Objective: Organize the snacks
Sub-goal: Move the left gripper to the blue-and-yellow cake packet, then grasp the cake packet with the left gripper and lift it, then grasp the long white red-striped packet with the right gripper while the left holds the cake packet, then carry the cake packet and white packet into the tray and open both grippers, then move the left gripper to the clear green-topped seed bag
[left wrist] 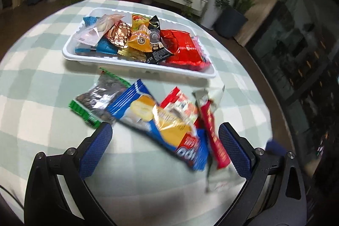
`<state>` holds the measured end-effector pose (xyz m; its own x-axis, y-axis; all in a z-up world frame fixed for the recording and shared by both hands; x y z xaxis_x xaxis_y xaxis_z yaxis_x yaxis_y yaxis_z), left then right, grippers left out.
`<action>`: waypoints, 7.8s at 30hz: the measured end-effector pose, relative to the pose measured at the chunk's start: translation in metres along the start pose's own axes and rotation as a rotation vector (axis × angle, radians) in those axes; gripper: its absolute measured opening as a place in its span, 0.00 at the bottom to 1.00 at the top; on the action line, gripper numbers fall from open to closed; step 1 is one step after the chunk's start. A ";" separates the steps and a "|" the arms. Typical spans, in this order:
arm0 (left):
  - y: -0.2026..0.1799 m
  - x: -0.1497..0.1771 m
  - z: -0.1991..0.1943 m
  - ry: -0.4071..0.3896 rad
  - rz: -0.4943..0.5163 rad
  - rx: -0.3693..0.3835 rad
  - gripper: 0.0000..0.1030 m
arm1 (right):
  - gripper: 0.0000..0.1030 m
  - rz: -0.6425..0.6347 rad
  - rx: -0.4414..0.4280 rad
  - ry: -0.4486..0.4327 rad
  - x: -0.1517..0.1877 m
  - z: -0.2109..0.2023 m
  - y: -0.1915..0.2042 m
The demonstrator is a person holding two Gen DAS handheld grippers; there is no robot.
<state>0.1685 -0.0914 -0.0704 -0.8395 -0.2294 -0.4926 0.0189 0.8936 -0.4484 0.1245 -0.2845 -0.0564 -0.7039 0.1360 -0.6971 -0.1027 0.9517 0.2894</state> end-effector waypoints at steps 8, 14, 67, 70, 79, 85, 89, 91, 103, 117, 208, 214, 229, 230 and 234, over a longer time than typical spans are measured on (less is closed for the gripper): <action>-0.005 -0.010 0.044 0.073 -0.082 -0.133 0.85 | 0.81 0.026 -0.025 -0.018 0.012 -0.006 -0.007; -0.001 -0.008 0.047 0.086 -0.056 -0.173 0.70 | 0.81 0.035 -0.047 -0.022 0.017 -0.006 -0.010; 0.045 0.048 -0.035 0.081 0.238 -0.104 0.24 | 0.75 -0.107 0.081 0.237 0.009 0.053 0.026; 0.048 0.049 -0.041 0.073 0.234 -0.095 0.24 | 0.70 -0.130 0.085 0.259 0.003 0.063 0.031; 0.053 0.051 -0.039 0.074 0.226 -0.095 0.24 | 0.52 -0.208 0.142 0.336 -0.004 0.092 0.036; 0.053 0.052 -0.038 0.074 0.226 -0.097 0.24 | 0.38 -0.233 0.161 0.307 0.000 0.090 0.034; 0.052 0.052 -0.038 0.074 0.231 -0.100 0.24 | 0.30 -0.211 0.164 0.289 0.005 0.081 0.029; 0.051 0.053 -0.038 0.073 0.232 -0.102 0.24 | 0.27 -0.198 0.162 0.276 0.008 0.076 0.027; 0.051 0.051 -0.042 0.064 0.225 -0.082 0.24 | 0.22 -0.027 0.061 0.196 0.022 0.034 0.008; 0.063 -0.027 -0.073 -0.036 0.157 -0.054 0.24 | 0.22 0.060 -0.026 0.075 -0.031 0.009 -0.015; 0.028 0.037 -0.158 -0.234 0.208 -0.276 1.00 | 0.90 -0.016 -0.117 -0.099 0.034 -0.004 0.022; 0.013 0.045 -0.189 -0.273 0.229 -0.301 1.00 | 0.90 -0.005 -0.128 -0.129 0.034 -0.013 0.018; 0.023 0.030 -0.150 -0.196 0.225 -0.308 1.00 | 0.90 0.000 -0.111 -0.106 0.037 -0.007 0.015; 0.026 0.028 -0.143 -0.185 0.224 -0.311 1.00 | 0.90 -0.001 -0.112 -0.105 0.037 -0.006 0.015; 0.039 0.014 -0.117 -0.140 0.232 -0.338 1.00 | 0.90 -0.004 -0.120 -0.094 0.038 -0.003 0.016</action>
<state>0.0943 -0.0144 -0.0080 -0.7516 -0.0364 -0.6587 0.0005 0.9984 -0.0558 0.0945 -0.2648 -0.0765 -0.6349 0.1629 -0.7552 -0.1929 0.9131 0.3591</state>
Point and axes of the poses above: each gripper's, at about its wrist camera, not at the fingertips, and z roughly the way its jaws point, y to its left, x to its underside, the point moved 2 cm from there along z, roughly the way its jaws point, and after that the axes turned 8 degrees about -z, right-handed, at the moved point
